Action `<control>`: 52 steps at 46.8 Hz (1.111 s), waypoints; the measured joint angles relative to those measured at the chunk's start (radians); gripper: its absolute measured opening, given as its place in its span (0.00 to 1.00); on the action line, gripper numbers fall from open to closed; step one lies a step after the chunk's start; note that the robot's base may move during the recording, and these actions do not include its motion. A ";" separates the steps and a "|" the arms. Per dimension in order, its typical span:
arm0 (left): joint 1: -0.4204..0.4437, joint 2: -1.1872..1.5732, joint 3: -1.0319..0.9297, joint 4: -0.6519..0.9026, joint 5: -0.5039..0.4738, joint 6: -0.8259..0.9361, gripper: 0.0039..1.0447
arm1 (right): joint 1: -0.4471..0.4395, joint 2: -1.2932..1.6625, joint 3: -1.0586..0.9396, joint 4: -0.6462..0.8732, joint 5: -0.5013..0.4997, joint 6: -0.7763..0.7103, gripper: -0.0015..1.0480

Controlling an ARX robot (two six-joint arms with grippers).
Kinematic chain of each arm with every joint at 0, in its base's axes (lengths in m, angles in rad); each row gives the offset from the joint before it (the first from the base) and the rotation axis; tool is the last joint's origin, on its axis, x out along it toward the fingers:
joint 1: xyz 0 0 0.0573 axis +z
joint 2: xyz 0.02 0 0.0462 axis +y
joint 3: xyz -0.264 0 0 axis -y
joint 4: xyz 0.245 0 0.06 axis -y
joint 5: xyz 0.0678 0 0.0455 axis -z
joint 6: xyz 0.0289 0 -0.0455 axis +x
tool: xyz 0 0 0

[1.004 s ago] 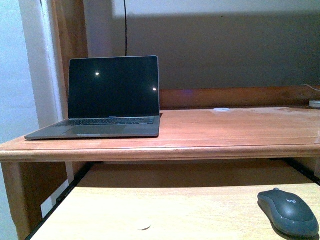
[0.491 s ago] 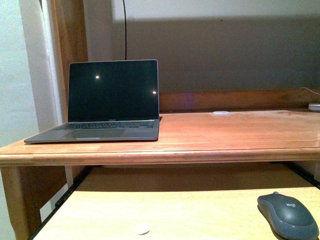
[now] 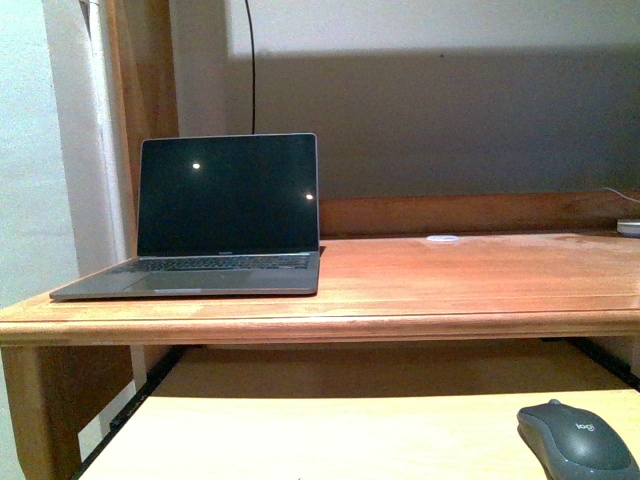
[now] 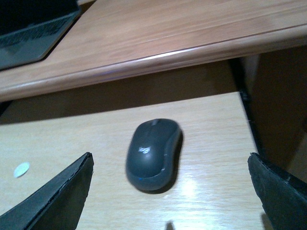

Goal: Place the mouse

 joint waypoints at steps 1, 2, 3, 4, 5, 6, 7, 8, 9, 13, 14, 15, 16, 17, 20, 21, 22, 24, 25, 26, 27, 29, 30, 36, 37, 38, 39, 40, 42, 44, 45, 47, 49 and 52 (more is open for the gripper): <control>0.000 -0.001 0.000 0.000 0.000 0.000 0.02 | 0.019 0.011 0.009 -0.003 0.014 -0.016 0.93; 0.000 -0.001 0.000 0.000 0.000 0.000 0.02 | 0.037 0.022 0.016 -0.004 0.029 -0.025 0.93; 0.000 -0.001 0.000 0.000 0.000 0.000 0.02 | 0.054 0.032 0.023 -0.004 0.046 -0.039 0.93; 0.000 -0.001 0.000 0.000 0.000 0.000 0.02 | 0.070 0.043 0.029 -0.003 0.063 -0.053 0.93; 0.000 -0.001 0.000 0.000 0.000 0.000 0.02 | 0.085 0.054 0.034 -0.002 0.078 -0.060 0.93; 0.000 -0.001 0.000 0.000 0.000 0.000 0.02 | 0.099 0.065 0.039 -0.002 0.092 -0.072 0.93; 0.000 -0.001 0.000 0.000 0.000 0.000 0.02 | 0.113 0.076 0.042 -0.001 0.107 -0.083 0.93; 0.000 -0.001 0.000 0.000 0.000 0.000 0.02 | 0.126 0.085 0.044 0.001 0.122 -0.092 0.93; 0.000 -0.001 0.000 0.000 0.000 0.000 0.02 | 0.140 0.095 0.044 0.004 0.136 -0.104 0.93; 0.000 -0.001 0.000 0.000 0.000 0.000 0.02 | 0.192 0.123 0.045 0.009 0.176 -0.132 0.93; 0.000 -0.001 0.000 0.000 0.000 0.000 0.02 | 0.206 0.132 0.046 0.010 0.183 -0.138 0.93; 0.000 -0.001 0.000 0.000 0.000 0.000 0.03 | 0.221 0.140 0.046 0.010 0.193 -0.146 0.93; 0.000 -0.001 0.000 0.000 0.000 0.000 0.05 | 0.235 0.149 0.047 0.011 0.208 -0.155 0.93; 0.000 -0.001 0.000 0.000 0.000 0.000 0.10 | 0.256 0.164 0.047 0.015 0.224 -0.164 0.93; 0.000 -0.001 0.000 0.000 0.000 0.000 0.23 | 0.294 0.212 0.055 0.024 0.267 -0.182 0.93; 0.000 -0.001 0.000 0.000 0.000 0.000 0.26 | 0.301 0.228 0.058 0.029 0.278 -0.183 0.93; 0.000 -0.001 0.000 0.000 0.000 0.000 0.29 | 0.305 0.236 0.060 0.032 0.282 -0.184 0.93; 0.000 -0.001 0.000 0.000 0.000 0.000 0.34 | 0.317 0.269 0.071 0.043 0.303 -0.190 0.93; 0.000 -0.001 0.000 0.000 0.000 0.000 0.38 | 0.322 0.286 0.077 0.051 0.315 -0.192 0.93; 0.000 -0.001 0.000 0.000 0.000 0.000 0.41 | 0.325 0.304 0.084 0.058 0.327 -0.195 0.93; 0.000 -0.001 0.000 0.000 0.000 0.000 0.45 | 0.328 0.320 0.093 0.063 0.338 -0.199 0.93; 0.000 -0.001 0.000 0.000 0.000 0.000 0.51 | 0.332 0.346 0.108 0.072 0.358 -0.204 0.93; 0.000 -0.001 0.000 0.000 0.000 0.000 0.53 | 0.334 0.362 0.119 0.076 0.370 -0.208 0.93; 0.000 -0.001 0.000 0.000 0.000 0.000 0.72 | 0.336 0.445 0.191 0.064 0.428 -0.209 0.93; 0.000 -0.001 0.000 0.000 0.000 0.000 0.75 | 0.337 0.458 0.204 0.053 0.435 -0.208 0.93; 0.000 -0.001 0.000 0.000 0.000 0.000 0.78 | 0.337 0.465 0.211 0.048 0.440 -0.208 0.93; 0.000 -0.001 0.000 0.000 0.000 0.000 0.82 | 0.337 0.477 0.223 0.037 0.446 -0.207 0.93; 0.000 -0.001 0.000 0.000 0.000 0.000 0.84 | 0.337 0.488 0.235 0.026 0.453 -0.207 0.93; 0.000 -0.001 0.000 0.000 0.000 0.000 0.92 | 0.338 0.515 0.259 0.001 0.469 -0.207 0.93; 0.000 -0.001 0.000 0.000 0.000 0.001 0.94 | 0.338 0.538 0.281 -0.022 0.481 -0.204 0.93; 0.000 -0.001 0.000 0.000 0.000 0.001 0.93 | 0.338 0.547 0.290 -0.031 0.490 -0.203 0.93; 0.000 -0.001 0.000 0.000 0.000 0.001 0.92 | 0.337 0.569 0.309 -0.048 0.504 -0.198 0.93; 0.000 -0.001 0.000 0.000 0.000 0.001 0.93 | 0.335 0.580 0.321 -0.063 0.518 -0.193 0.93; 0.000 -0.001 0.000 0.000 0.000 0.001 0.93 | 0.327 0.602 0.341 -0.083 0.534 -0.183 0.93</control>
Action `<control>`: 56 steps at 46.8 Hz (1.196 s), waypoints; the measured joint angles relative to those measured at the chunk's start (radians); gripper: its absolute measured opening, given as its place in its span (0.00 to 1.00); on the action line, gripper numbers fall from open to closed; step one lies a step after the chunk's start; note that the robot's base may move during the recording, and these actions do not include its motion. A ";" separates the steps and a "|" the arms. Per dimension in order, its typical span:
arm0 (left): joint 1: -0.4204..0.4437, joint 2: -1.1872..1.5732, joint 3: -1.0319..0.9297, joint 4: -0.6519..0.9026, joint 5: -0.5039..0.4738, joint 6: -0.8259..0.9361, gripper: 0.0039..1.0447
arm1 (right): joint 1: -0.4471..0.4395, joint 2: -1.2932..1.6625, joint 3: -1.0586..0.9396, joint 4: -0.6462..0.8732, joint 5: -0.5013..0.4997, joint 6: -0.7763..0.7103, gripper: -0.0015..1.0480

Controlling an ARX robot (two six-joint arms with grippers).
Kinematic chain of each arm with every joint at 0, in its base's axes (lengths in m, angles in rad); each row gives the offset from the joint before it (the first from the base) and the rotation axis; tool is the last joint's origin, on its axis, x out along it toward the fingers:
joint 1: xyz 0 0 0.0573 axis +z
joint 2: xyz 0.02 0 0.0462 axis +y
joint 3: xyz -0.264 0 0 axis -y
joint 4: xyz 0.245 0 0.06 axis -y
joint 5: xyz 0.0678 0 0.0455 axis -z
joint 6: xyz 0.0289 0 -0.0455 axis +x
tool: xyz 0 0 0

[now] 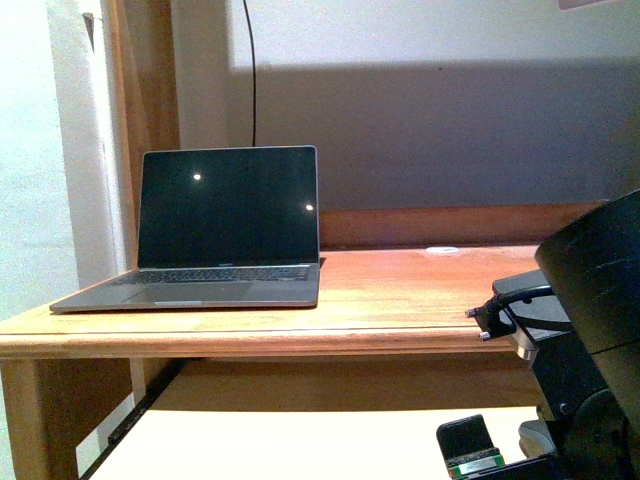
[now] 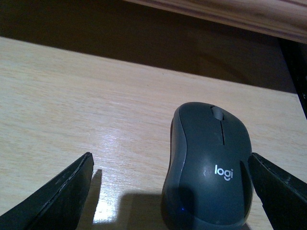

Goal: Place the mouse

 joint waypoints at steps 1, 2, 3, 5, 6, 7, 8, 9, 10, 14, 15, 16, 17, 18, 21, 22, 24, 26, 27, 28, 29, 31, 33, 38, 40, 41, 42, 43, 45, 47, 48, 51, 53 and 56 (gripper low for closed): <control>0.000 0.000 0.000 0.000 0.000 0.000 0.93 | -0.004 0.006 0.006 -0.007 0.005 0.006 0.93; 0.000 0.000 0.000 0.000 0.000 0.000 0.93 | -0.005 0.009 0.010 -0.011 0.005 0.008 0.93; 0.000 0.000 0.000 0.000 0.000 0.000 0.93 | -0.009 0.015 0.015 -0.016 0.006 0.011 0.93; 0.000 0.000 0.000 0.000 0.000 0.000 0.93 | -0.016 0.026 0.026 -0.027 0.005 0.018 0.93; 0.000 0.000 0.000 0.000 0.000 0.000 0.93 | -0.019 0.031 0.031 -0.034 0.004 0.024 0.93; 0.000 0.000 0.000 0.000 0.000 0.000 0.93 | -0.022 0.034 0.033 -0.037 0.004 0.026 0.93; 0.000 0.000 0.000 0.000 0.000 0.000 0.93 | -0.025 0.039 0.038 -0.044 0.003 0.032 0.93; 0.000 0.000 0.000 0.000 0.000 0.000 0.93 | -0.028 0.043 0.042 -0.051 0.000 0.039 0.93; 0.000 0.000 0.000 0.000 0.000 0.000 0.93 | -0.031 0.047 0.045 -0.056 -0.006 0.044 0.93; 0.000 0.000 0.000 0.000 0.000 0.000 0.93 | -0.041 0.056 0.055 -0.077 -0.025 0.069 0.91; 0.000 0.000 0.000 0.000 0.000 0.000 0.93 | -0.043 0.058 0.057 -0.082 -0.037 0.079 0.86; 0.000 0.000 0.000 0.000 0.000 0.000 0.93 | -0.047 0.059 0.059 -0.085 -0.051 0.090 0.81; 0.000 0.000 0.000 0.000 0.000 0.000 0.93 | -0.048 0.059 0.059 -0.087 -0.057 0.095 0.78; 0.000 0.000 0.000 0.000 0.000 0.000 0.93 | -0.049 0.059 0.059 -0.089 -0.062 0.101 0.73; 0.000 0.000 0.000 0.000 0.000 0.000 0.93 | -0.054 0.059 0.059 -0.089 -0.071 0.114 0.65; 0.000 0.000 0.000 0.000 0.000 0.000 0.93 | -0.056 0.059 0.059 -0.090 -0.074 0.119 0.62; 0.000 0.000 0.000 0.000 0.000 0.000 0.93 | -0.060 0.059 0.059 -0.090 -0.076 0.126 0.56; 0.000 0.000 0.000 0.000 0.000 0.000 0.93 | -0.062 0.057 0.059 -0.090 -0.079 0.130 0.54; 0.000 0.000 0.000 0.000 0.000 0.000 0.93 | -0.063 0.055 0.059 -0.090 -0.080 0.132 0.53; 0.000 0.000 0.000 0.000 0.000 0.000 0.93 | -0.064 0.053 0.058 -0.090 -0.080 0.135 0.53; 0.000 0.000 0.000 0.000 0.000 0.000 0.93 | -0.066 0.050 0.058 -0.090 -0.081 0.137 0.53; 0.000 0.000 0.000 0.000 0.000 0.000 0.93 | -0.070 0.037 0.054 -0.091 -0.087 0.140 0.53; 0.000 0.000 0.000 0.000 0.000 0.000 0.93 | -0.074 0.021 0.051 -0.096 -0.089 0.142 0.53; 0.000 0.000 0.000 0.000 0.000 0.000 0.93 | -0.081 -0.055 0.047 -0.127 -0.100 0.145 0.53; 0.000 0.000 0.000 0.000 0.000 0.000 0.93 | -0.081 -0.086 0.048 -0.140 -0.100 0.145 0.53; 0.000 0.000 0.000 0.000 0.000 0.000 0.93 | -0.081 -0.106 0.051 -0.149 -0.100 0.145 0.53; 0.000 0.000 0.000 0.000 0.000 0.000 0.93 | -0.081 -0.125 0.056 -0.158 -0.102 0.146 0.53; 0.000 0.000 0.000 0.000 0.000 0.000 0.93 | -0.080 -0.140 0.066 -0.169 -0.105 0.146 0.53; 0.000 0.000 0.000 0.000 0.000 0.000 0.93 | -0.078 -0.156 0.088 -0.185 -0.107 0.146 0.53; 0.000 0.000 0.000 0.000 0.000 0.000 0.93 | -0.073 -0.161 0.130 -0.204 -0.105 0.146 0.53; 0.000 0.000 0.000 0.000 0.000 0.000 0.93 | -0.071 -0.161 0.143 -0.207 -0.105 0.146 0.53; 0.000 0.000 0.000 0.000 0.000 0.000 0.93 | -0.056 -0.138 0.227 -0.229 -0.102 0.146 0.53; 0.000 0.000 0.000 0.000 0.000 0.000 0.93 | -0.048 -0.116 0.276 -0.243 -0.100 0.145 0.53; 0.000 0.000 0.000 0.000 0.000 0.000 0.93 | -0.023 -0.027 0.425 -0.294 -0.084 0.145 0.53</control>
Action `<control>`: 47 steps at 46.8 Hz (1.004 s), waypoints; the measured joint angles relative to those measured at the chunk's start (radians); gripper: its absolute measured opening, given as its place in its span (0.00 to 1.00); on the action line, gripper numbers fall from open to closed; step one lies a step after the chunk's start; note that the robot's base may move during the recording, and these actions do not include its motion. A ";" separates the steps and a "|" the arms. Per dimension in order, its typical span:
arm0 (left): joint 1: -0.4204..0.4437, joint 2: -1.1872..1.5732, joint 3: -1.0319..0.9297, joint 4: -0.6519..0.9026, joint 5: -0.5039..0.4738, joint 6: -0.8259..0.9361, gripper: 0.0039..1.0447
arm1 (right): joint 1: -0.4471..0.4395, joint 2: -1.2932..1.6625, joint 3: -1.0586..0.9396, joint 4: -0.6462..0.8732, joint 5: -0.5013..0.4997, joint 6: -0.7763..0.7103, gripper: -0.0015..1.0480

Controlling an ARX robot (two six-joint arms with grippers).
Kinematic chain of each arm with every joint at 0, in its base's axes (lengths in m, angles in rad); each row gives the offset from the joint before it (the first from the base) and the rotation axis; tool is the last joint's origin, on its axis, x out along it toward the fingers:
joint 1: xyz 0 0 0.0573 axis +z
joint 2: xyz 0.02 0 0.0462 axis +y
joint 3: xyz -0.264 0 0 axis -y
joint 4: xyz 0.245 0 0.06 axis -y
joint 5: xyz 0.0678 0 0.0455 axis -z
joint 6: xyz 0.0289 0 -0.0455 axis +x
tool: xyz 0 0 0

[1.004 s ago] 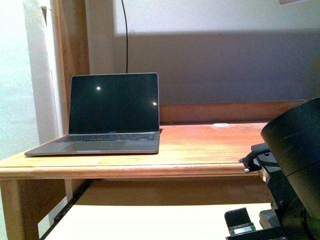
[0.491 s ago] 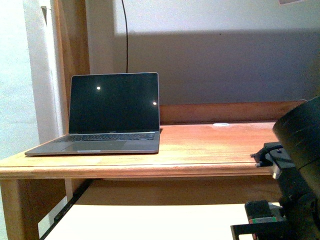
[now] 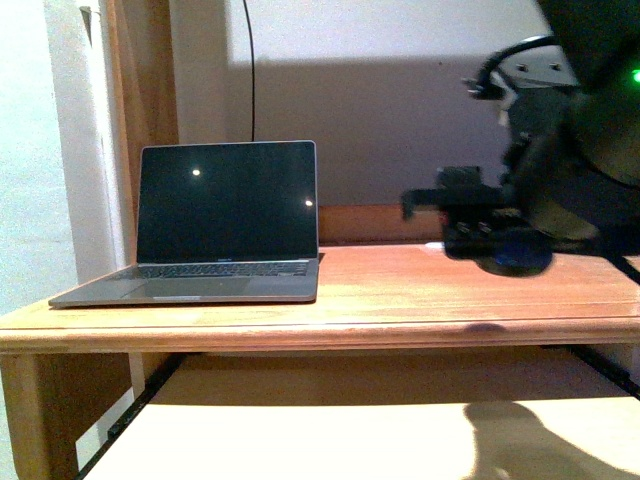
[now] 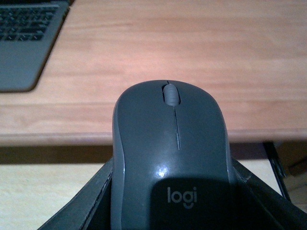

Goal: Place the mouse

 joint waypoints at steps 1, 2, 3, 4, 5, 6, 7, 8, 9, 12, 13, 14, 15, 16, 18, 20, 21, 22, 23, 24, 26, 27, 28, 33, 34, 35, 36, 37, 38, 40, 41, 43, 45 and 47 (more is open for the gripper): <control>0.000 0.000 0.000 0.000 0.000 0.000 0.93 | 0.006 0.027 0.040 -0.015 0.003 0.000 0.53; 0.000 0.000 0.000 0.000 0.000 0.000 0.93 | 0.013 0.055 0.080 -0.027 0.005 -0.001 0.53; 0.000 0.000 0.000 0.000 0.000 0.000 0.93 | 0.016 0.070 0.100 -0.038 0.008 -0.002 0.53; 0.000 0.000 0.000 0.000 0.000 0.000 0.93 | 0.022 0.102 0.142 -0.052 0.014 -0.005 0.53; 0.000 0.000 0.000 0.000 0.000 0.000 0.93 | 0.027 0.133 0.182 -0.062 0.019 -0.008 0.53; 0.000 0.000 0.000 0.000 0.000 0.000 0.93 | 0.032 0.165 0.223 -0.072 0.020 -0.008 0.53; 0.000 0.000 0.000 0.000 0.000 0.000 0.93 | 0.039 0.213 0.283 -0.088 0.026 -0.008 0.53; 0.000 0.000 0.000 0.000 0.000 0.000 0.93 | 0.044 0.259 0.342 -0.103 0.038 -0.009 0.53; 0.000 0.000 0.000 0.000 0.000 0.000 0.93 | 0.049 0.305 0.399 -0.119 0.050 -0.010 0.53; 0.000 0.000 0.000 0.000 0.000 0.000 0.93 | 0.055 0.404 0.522 -0.164 0.078 -0.008 0.53; 0.000 0.000 0.000 0.000 0.000 0.000 0.93 | 0.055 0.432 0.554 -0.177 0.089 -0.008 0.53; 0.000 0.000 0.000 0.000 0.000 0.000 0.93 | 0.055 0.456 0.584 -0.190 0.097 -0.007 0.53; 0.000 0.000 0.000 0.000 0.000 0.000 0.93 | 0.055 0.483 0.616 -0.203 0.106 -0.007 0.53; 0.000 0.000 0.000 0.000 0.000 0.000 0.93 | 0.055 0.507 0.644 -0.214 0.114 -0.006 0.53; 0.000 0.000 0.000 0.000 0.000 0.000 0.93 | 0.053 0.554 0.700 -0.238 0.130 -0.002 0.53; 0.000 0.000 0.000 0.000 0.000 0.000 0.93 | 0.050 0.606 0.765 -0.273 0.142 0.005 0.53; 0.000 0.000 0.000 0.000 0.000 0.000 0.93 | 0.048 0.626 0.788 -0.283 0.146 0.005 0.53; 0.000 0.000 0.000 0.000 0.000 0.000 0.93 | 0.047 0.636 0.799 -0.287 0.148 0.005 0.53; 0.000 0.000 0.000 0.000 0.000 0.000 0.93 | 0.046 0.655 0.822 -0.294 0.153 0.005 0.53; 0.000 0.000 0.000 0.000 0.000 0.000 0.93 | 0.045 0.672 0.845 -0.302 0.159 0.005 0.53; 0.000 0.000 0.000 0.000 0.000 0.000 0.93 | 0.042 0.705 0.888 -0.315 0.166 0.004 0.53; 0.000 0.000 0.000 0.000 0.000 0.000 0.93 | 0.042 0.723 0.911 -0.319 0.166 0.004 0.53; 0.000 0.000 0.000 0.000 0.000 0.000 0.93 | 0.040 0.738 0.932 -0.322 0.168 0.004 0.53; 0.000 0.000 0.000 0.000 0.000 0.000 0.93 | 0.039 0.805 1.032 -0.357 0.174 0.005 0.53; 0.000 0.000 0.000 0.000 0.000 0.000 0.93 | 0.039 0.817 1.049 -0.362 0.175 0.005 0.53; 0.000 0.000 0.000 0.000 0.000 0.000 0.93 | 0.039 0.826 1.065 -0.366 0.174 0.005 0.53; 0.000 0.000 0.000 0.000 0.000 0.000 0.93 | 0.039 0.836 1.078 -0.370 0.175 0.005 0.53; 0.000 0.000 0.000 0.000 0.000 0.000 0.93 | 0.039 0.843 1.089 -0.375 0.175 0.006 0.53; 0.000 0.000 0.000 0.000 0.000 0.000 0.93 | 0.039 0.851 1.097 -0.378 0.174 0.008 0.53; 0.000 0.000 0.000 0.000 0.000 0.000 0.93 | 0.039 0.860 1.104 -0.379 0.173 0.009 0.53; 0.000 0.000 0.000 0.000 0.000 0.000 0.93 | 0.038 0.863 1.105 -0.379 0.173 0.010 0.53; 0.000 0.000 0.000 0.000 0.000 0.000 0.93 | 0.038 0.869 1.103 -0.373 0.173 0.011 0.58; 0.000 0.000 0.000 0.000 0.000 0.000 0.93 | 0.037 0.871 1.099 -0.362 0.172 0.011 0.64; 0.000 0.000 0.000 0.000 0.000 0.000 0.93 | 0.035 0.871 1.090 -0.348 0.171 0.012 0.69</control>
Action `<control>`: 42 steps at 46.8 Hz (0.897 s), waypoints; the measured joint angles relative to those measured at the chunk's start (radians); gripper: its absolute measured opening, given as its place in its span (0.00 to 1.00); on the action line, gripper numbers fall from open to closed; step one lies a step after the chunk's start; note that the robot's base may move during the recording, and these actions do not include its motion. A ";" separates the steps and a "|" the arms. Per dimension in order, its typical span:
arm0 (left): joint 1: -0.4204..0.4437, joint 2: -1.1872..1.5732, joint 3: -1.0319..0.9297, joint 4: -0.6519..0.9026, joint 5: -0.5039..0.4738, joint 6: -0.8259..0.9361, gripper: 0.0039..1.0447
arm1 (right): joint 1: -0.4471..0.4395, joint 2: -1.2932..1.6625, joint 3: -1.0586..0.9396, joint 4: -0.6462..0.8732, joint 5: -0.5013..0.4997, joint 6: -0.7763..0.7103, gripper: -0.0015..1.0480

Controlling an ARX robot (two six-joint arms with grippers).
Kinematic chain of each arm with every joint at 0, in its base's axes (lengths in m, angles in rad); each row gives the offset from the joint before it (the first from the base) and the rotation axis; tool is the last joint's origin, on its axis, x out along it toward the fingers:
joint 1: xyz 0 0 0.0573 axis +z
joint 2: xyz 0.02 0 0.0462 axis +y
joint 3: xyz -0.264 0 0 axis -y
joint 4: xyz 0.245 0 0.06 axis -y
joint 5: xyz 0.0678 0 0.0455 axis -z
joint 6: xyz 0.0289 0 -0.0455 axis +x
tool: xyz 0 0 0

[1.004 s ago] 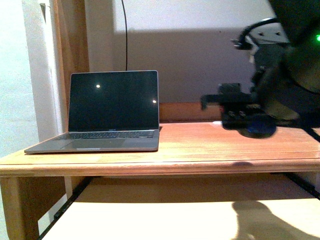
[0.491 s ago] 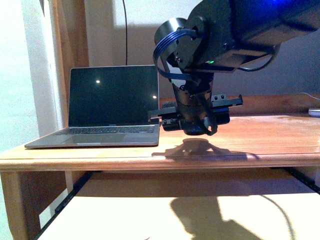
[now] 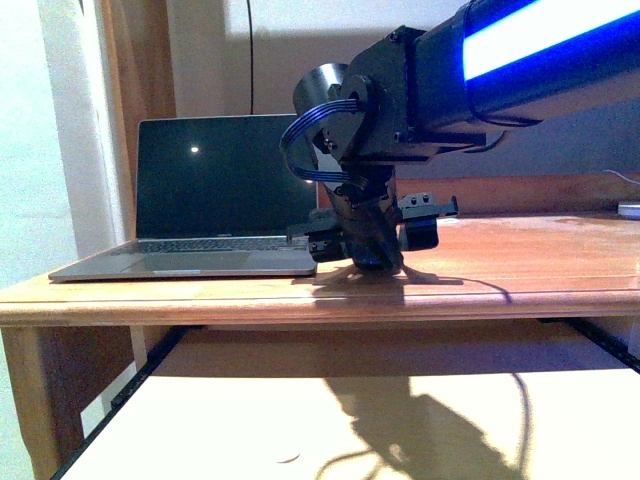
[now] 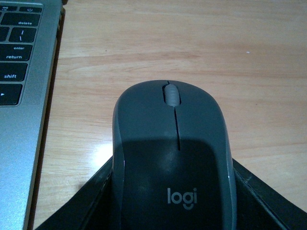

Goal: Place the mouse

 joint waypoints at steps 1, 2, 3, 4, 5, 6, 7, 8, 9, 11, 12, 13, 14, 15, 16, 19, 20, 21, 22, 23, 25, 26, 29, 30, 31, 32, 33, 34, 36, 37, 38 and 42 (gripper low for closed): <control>0.000 0.000 0.000 0.000 0.000 0.000 0.93 | -0.001 0.000 -0.008 0.013 -0.005 0.000 0.72; 0.000 0.000 0.000 0.000 0.000 0.000 0.93 | -0.002 0.000 -0.015 0.028 -0.007 0.000 0.76; 0.000 0.000 0.000 0.000 0.000 0.000 0.93 | -0.003 -0.001 -0.023 0.042 -0.014 0.003 0.79; 0.000 0.000 0.000 0.000 0.000 0.000 0.93 | -0.004 -0.003 -0.031 0.056 -0.014 0.006 0.82; 0.000 0.000 0.000 0.000 0.000 0.000 0.93 | -0.005 -0.006 -0.043 0.072 -0.015 0.008 0.85; 0.000 0.000 0.000 0.000 0.000 0.000 0.93 | -0.007 -0.010 -0.058 0.091 -0.016 0.010 0.88; 0.000 0.000 0.000 0.000 0.000 0.000 0.93 | -0.009 -0.016 -0.074 0.110 -0.016 0.013 0.91; 0.000 0.000 0.000 0.000 0.000 0.000 0.93 | -0.011 -0.021 -0.090 0.130 -0.017 0.016 0.94; 0.000 0.000 0.000 0.000 0.000 0.000 0.93 | -0.011 -0.024 -0.098 0.140 -0.017 0.020 0.94; 0.000 0.000 0.000 0.000 0.000 0.000 0.93 | -0.017 -0.042 -0.136 0.183 -0.022 0.029 0.93; 0.000 0.000 0.000 0.000 0.000 0.000 0.93 | -0.021 -0.054 -0.157 0.203 -0.025 0.032 0.93; 0.000 0.000 0.000 0.000 0.000 0.000 0.93 | -0.025 -0.068 -0.178 0.226 -0.029 0.036 0.93; 0.000 0.000 0.000 0.000 0.000 0.000 0.93 | -0.030 -0.084 -0.201 0.247 -0.031 0.041 0.93; 0.000 0.000 0.000 0.000 0.000 0.000 0.93 | -0.035 -0.103 -0.225 0.270 -0.039 0.045 0.93; 0.000 0.000 0.000 0.000 0.000 0.000 0.93 | -0.040 -0.124 -0.252 0.294 -0.048 0.051 0.93; 0.000 0.000 0.000 0.000 0.000 0.000 0.93 | -0.063 -0.220 -0.361 0.382 -0.086 0.066 0.93; 0.000 0.000 0.000 0.000 0.000 0.000 0.93 | -0.072 -0.271 -0.418 0.422 -0.105 0.066 0.93; 0.000 0.000 0.000 0.000 0.000 0.000 0.93 | -0.079 -0.309 -0.459 0.452 -0.116 0.065 0.93; 0.000 0.000 0.000 0.000 0.000 0.000 0.93 | -0.089 -0.369 -0.526 0.500 -0.135 0.063 0.93; 0.000 0.000 0.000 0.000 0.000 0.000 0.93 | -0.098 -0.431 -0.595 0.539 -0.154 0.061 0.93; 0.000 0.000 0.000 0.000 0.000 0.000 0.93 | -0.109 -0.515 -0.692 0.607 -0.195 0.060 0.93; 0.000 0.000 0.000 0.000 0.000 0.000 0.93 | -0.114 -0.558 -0.744 0.635 -0.216 0.058 0.93; 0.000 0.000 0.000 0.000 0.000 0.000 0.93 | -0.130 -0.682 -0.901 0.711 -0.287 0.056 0.93; 0.000 0.000 0.000 0.000 0.000 0.000 0.93 | -0.136 -0.721 -0.954 0.736 -0.319 0.056 0.93; 0.000 0.000 0.000 0.000 0.000 0.000 0.93 | -0.142 -0.759 -1.008 0.763 -0.352 0.056 0.93; 0.000 0.000 0.000 0.000 0.000 0.000 0.93 | -0.148 -0.795 -1.061 0.789 -0.378 0.055 0.93; 0.000 0.000 0.000 0.000 0.000 0.000 0.93 | -0.155 -0.830 -1.117 0.815 -0.424 0.055 0.93; 0.000 0.000 0.000 0.000 0.000 0.000 0.93 | -0.163 -0.865 -1.172 0.838 -0.462 0.055 0.93; 0.000 0.000 0.000 0.000 0.000 0.000 0.93 | -0.183 -0.945 -1.307 0.894 -0.550 0.047 0.93; 0.000 0.000 0.000 0.000 0.000 0.000 0.93 | -0.194 -0.976 -1.360 0.916 -0.585 0.042 0.93; 0.000 0.000 0.000 0.000 0.000 0.000 0.93 | -0.206 -1.006 -1.413 0.935 -0.620 0.035 0.93; 0.000 0.000 0.000 0.000 0.000 0.000 0.93 | -0.264 -1.122 -1.603 0.991 -0.747 0.023 0.93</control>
